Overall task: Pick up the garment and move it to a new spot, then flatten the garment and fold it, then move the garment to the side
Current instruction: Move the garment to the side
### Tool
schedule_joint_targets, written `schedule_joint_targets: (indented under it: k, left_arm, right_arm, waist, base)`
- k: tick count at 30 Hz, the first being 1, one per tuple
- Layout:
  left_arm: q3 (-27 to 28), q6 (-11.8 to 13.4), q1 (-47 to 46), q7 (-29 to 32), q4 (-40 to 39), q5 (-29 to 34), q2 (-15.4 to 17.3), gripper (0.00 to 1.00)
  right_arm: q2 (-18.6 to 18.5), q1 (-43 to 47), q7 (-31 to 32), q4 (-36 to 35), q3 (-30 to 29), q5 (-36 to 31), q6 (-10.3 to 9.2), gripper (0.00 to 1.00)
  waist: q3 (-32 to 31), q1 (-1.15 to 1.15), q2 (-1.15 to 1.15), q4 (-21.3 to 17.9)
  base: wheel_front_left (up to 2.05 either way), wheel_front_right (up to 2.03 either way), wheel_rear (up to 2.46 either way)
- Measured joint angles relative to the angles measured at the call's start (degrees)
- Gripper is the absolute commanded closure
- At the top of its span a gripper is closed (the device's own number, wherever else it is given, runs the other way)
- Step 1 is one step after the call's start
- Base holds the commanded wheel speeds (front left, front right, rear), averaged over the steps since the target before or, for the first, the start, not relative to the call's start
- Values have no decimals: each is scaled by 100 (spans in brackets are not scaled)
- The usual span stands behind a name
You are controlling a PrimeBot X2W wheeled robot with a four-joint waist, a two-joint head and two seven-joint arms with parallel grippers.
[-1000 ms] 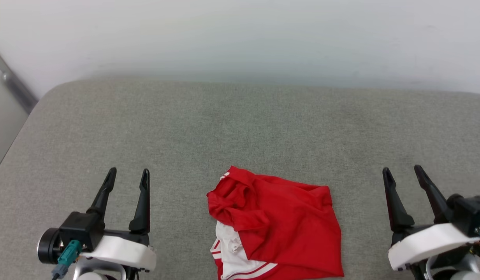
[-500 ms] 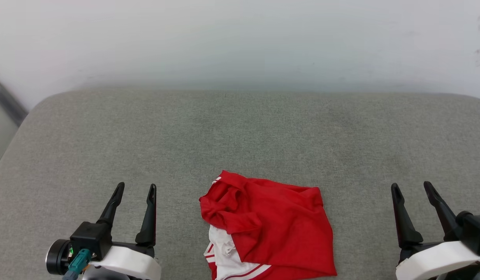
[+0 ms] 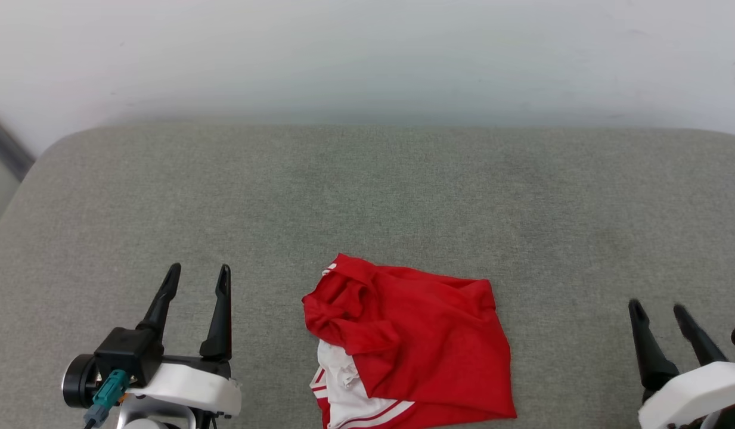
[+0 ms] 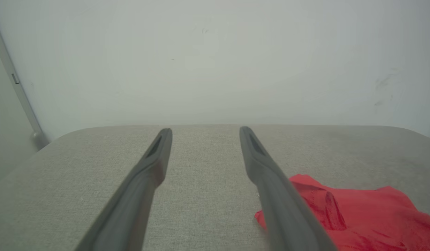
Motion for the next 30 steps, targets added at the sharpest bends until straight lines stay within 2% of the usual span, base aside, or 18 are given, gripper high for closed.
schedule_joint_targets:
  k: [3, 6, 7, 8, 12, 17, 24, 27, 30]
  left_arm:
    - [73, -47, -67, -1, -30, 42, -71, 0]
    - [126, -107, -143, -1, -34, 88, -140, 0]
    - [179, -156, -191, -1, -33, 110, -203, 0]
    - [179, -156, -191, -1, -33, 110, -203, 0]
    - [243, -286, -279, -1, -41, 193, -319, 0]
    - [326, -417, -309, -1, -42, 289, -448, 0]
    - [433, -609, -501, -1, -15, 403, -550, 0]
    - [491, -644, -520, -1, 11, 448, -581, 0]
    - [536, -688, -528, -1, 43, 493, -608, 0]
  right_arm:
    - [-1, -107, 750, 383, -369, 474, -1, 0]
    - [-152, -263, 1633, 815, -604, 972, 0, 0]
    - [-234, -370, 2213, 1083, -734, 1379, 0, 0]
    - [-234, -370, 2213, 1083, -734, 1379, 0, 0]
    - [-202, -620, 3118, 1503, -922, 2151, -1, 0]
    - [-55, -972, 3650, 1911, -747, 3044, 0, 0]
    - [-12, -1322, 3648, 2547, -78, 4087, 1, 0]
    - [-12, -1460, 3451, 2683, 187, 4256, 2, 100]
    - [-15, -1539, 3301, 2796, 386, 4385, 1, 100]
  waist:
    - [67, 0, 0, 32]
    - [126, 0, 0, 119]
    - [167, 0, 0, 195]
    - [167, 0, 0, 195]
    - [249, 0, 0, 376]
    - [410, 0, 0, 587]
    - [719, 0, 0, 813]
    - [800, 0, 0, 888]
    - [819, 0, 0, 914]
  base:
    - [0, 0, 0]
    - [0, 0, 0]
    - [0, 0, 0]
    - [0, 0, 0]
    - [0, 0, 0]
    - [0, 0, 0]
    - [0, 0, 0]
    - [0, 0, 0]
    - [0, 0, 0]
